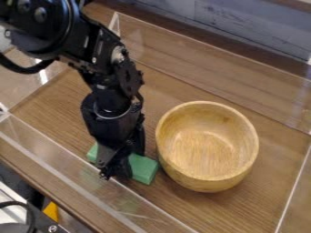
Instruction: Put the green block in the brown bowl
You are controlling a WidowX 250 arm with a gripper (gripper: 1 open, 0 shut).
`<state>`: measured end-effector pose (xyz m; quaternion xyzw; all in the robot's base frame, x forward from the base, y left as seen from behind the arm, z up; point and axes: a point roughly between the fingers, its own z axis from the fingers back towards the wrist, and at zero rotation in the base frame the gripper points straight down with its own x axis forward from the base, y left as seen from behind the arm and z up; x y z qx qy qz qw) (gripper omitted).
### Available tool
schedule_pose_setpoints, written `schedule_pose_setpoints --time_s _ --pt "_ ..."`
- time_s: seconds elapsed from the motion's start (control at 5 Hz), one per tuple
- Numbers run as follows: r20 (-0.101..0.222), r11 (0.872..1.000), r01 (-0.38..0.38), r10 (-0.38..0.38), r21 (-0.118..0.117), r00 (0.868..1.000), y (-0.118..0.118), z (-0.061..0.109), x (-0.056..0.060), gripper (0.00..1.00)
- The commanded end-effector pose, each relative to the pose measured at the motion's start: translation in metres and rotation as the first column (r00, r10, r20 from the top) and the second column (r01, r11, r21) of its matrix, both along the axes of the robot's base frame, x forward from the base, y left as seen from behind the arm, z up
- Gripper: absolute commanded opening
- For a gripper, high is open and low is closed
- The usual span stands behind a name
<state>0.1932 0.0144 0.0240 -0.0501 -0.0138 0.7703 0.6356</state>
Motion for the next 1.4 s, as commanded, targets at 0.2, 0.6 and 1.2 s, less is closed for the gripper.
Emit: schedule_pose_setpoints --time_s 0.2,0.6,1.2 --pt "0.027 0.999 -0.035 0.035 -0.003 0.999 0.004 0.008 -0.002 0.0" --pt "0.024 0.998 -0.061 0.061 -0.011 0.998 0.016 0.0 -0.005 0.0" --pt "0.02 0.998 -0.063 0.064 -0.02 0.998 0.013 0.009 -0.009 0.0"
